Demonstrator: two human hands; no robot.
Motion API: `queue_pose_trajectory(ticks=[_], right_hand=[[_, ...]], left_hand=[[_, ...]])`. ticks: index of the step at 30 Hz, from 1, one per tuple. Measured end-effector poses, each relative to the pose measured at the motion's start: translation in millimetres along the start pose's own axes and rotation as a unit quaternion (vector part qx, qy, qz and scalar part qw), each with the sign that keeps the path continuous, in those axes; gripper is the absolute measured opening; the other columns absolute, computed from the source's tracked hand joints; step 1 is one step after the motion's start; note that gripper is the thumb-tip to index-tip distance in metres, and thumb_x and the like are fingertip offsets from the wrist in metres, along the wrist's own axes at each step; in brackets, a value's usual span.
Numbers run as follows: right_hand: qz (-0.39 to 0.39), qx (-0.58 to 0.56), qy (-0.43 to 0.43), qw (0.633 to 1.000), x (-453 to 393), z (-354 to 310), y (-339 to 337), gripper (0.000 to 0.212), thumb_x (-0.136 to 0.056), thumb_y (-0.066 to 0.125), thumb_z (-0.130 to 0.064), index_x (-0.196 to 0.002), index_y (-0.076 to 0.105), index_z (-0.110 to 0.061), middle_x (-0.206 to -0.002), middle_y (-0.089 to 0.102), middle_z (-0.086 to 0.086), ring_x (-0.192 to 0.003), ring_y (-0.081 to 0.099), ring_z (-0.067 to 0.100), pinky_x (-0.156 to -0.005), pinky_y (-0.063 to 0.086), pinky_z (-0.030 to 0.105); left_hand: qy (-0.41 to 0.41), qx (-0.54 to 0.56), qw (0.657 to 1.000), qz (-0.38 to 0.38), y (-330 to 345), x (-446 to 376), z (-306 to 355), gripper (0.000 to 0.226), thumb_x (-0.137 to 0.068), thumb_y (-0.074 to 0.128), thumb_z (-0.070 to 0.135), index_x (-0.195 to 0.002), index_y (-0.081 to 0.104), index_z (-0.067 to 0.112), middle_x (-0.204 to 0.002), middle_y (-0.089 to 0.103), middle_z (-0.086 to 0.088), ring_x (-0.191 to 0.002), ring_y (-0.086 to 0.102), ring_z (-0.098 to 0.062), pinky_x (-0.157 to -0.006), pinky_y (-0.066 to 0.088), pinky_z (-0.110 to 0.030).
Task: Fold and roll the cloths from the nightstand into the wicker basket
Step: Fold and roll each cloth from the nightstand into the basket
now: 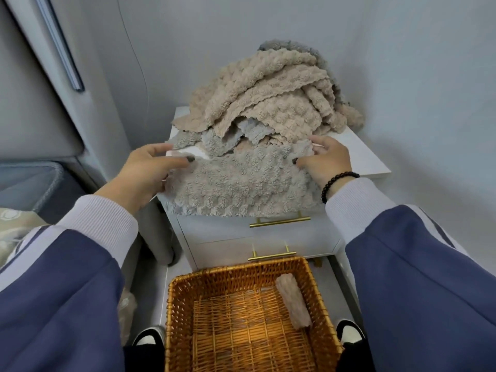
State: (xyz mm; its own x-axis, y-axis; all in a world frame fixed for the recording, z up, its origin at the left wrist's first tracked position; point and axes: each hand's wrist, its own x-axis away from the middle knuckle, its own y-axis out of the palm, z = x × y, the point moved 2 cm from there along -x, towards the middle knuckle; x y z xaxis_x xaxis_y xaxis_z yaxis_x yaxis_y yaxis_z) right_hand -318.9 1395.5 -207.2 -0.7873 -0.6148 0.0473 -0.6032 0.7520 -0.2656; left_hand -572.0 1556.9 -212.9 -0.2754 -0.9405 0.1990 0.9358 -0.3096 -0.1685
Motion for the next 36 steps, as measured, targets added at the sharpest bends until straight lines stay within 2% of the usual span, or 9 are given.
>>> queue_pose_trajectory(ticks=[7,10,14,20,23,25,28,30,36], right_hand=[[0.066,0.014,-0.01,0.998,-22,7,-4,0.017,-0.081,0.07,-0.013,-0.082,0.055,-0.02,-0.093,0.065,0.008,-0.069,0.055,0.017,-0.069,0.05,0.031],[0.063,0.042,-0.021,0.997,-26,8,-2,0.019,-0.085,0.067,-0.021,-0.077,0.05,-0.021,-0.092,0.06,0.004,-0.076,0.054,0.019,-0.07,0.043,0.027],[0.052,0.06,-0.024,0.997,-26,9,-3,0.017,-0.087,0.066,-0.023,-0.08,0.053,-0.014,-0.082,0.054,-0.002,-0.086,0.051,0.016,-0.074,0.039,0.023],[0.006,0.087,-0.027,0.996,-29,10,-4,0.026,-0.083,0.071,-0.025,-0.067,0.051,-0.017,-0.066,0.05,-0.002,-0.062,0.047,0.013,-0.056,0.039,0.023],[-0.012,0.064,-0.015,0.998,-30,9,-7,0.03,-0.082,0.07,-0.027,-0.064,0.049,-0.016,-0.058,0.04,0.001,-0.053,0.038,0.015,-0.053,0.033,0.023],[-0.019,0.038,-0.004,0.999,-31,10,-9,0.045,-0.08,0.071,-0.022,-0.052,0.035,-0.02,-0.054,0.029,0.002,-0.051,0.032,0.017,-0.056,0.028,0.027],[-0.032,-0.009,0.013,0.999,-33,15,-13,0.055,-0.076,0.075,-0.017,-0.038,0.036,-0.023,-0.048,0.038,0.002,-0.058,0.046,0.017,-0.063,0.036,0.027],[-0.045,-0.01,0.005,0.999,-33,19,-15,0.043,-0.077,0.076,-0.015,-0.043,0.05,-0.02,-0.044,0.046,-0.005,-0.055,0.048,0.015,-0.058,0.04,0.026],[-0.007,0.054,-0.064,0.996,-35,25,-23,0.026,-0.078,0.075,-0.011,-0.062,0.055,-0.015,-0.055,0.049,-0.001,-0.05,0.042,0.009,-0.054,0.038,0.022]], left_hand=[[0.032,0.105,0.993,0.054,3,-5,4,0.028,-0.085,0.06,-0.011,-0.094,0.065,0.015,-0.11,0.066,-0.016,-0.074,0.068,-0.018,-0.072,0.06,-0.03],[0.037,0.084,0.994,0.063,6,-9,4,0.025,-0.088,0.059,-0.007,-0.101,0.065,0.014,-0.109,0.066,-0.012,-0.068,0.068,-0.016,-0.062,0.06,-0.029],[0.018,0.032,0.997,0.073,12,-14,1,0.03,-0.087,0.062,-0.005,-0.112,0.066,0.011,-0.121,0.063,-0.014,-0.078,0.065,-0.026,-0.084,0.056,-0.048],[0.017,0.034,0.999,-0.008,12,-9,16,0.034,-0.088,0.055,-0.011,-0.113,0.064,0.01,-0.087,0.059,-0.001,-0.064,0.062,-0.016,-0.062,0.057,-0.025],[0.039,-0.011,0.999,-0.024,2,-6,13,0.034,-0.088,0.055,-0.013,-0.11,0.066,0.011,-0.101,0.059,-0.012,-0.081,0.059,-0.026,-0.069,0.056,-0.027],[0.049,-0.024,0.998,-0.034,-3,-4,6,0.034,-0.087,0.055,-0.013,-0.1,0.067,0.016,-0.102,0.059,-0.016,-0.078,0.057,-0.025,-0.061,0.053,-0.022],[0.053,-0.014,0.997,-0.062,-6,1,-1,0.036,-0.087,0.054,-0.014,-0.1,0.069,0.016,-0.107,0.067,-0.013,-0.084,0.06,-0.024,-0.072,0.053,-0.025],[0.064,-0.035,0.995,-0.064,-7,2,-6,0.036,-0.087,0.056,-0.013,-0.101,0.071,0.016,-0.101,0.071,-0.007,-0.086,0.058,-0.024,-0.08,0.052,-0.029],[0.093,-0.04,0.994,-0.046,-10,0,-9,0.042,-0.084,0.057,-0.017,-0.107,0.068,0.016,-0.081,0.074,0.011,-0.07,0.069,0.0,-0.068,0.054,-0.011]])
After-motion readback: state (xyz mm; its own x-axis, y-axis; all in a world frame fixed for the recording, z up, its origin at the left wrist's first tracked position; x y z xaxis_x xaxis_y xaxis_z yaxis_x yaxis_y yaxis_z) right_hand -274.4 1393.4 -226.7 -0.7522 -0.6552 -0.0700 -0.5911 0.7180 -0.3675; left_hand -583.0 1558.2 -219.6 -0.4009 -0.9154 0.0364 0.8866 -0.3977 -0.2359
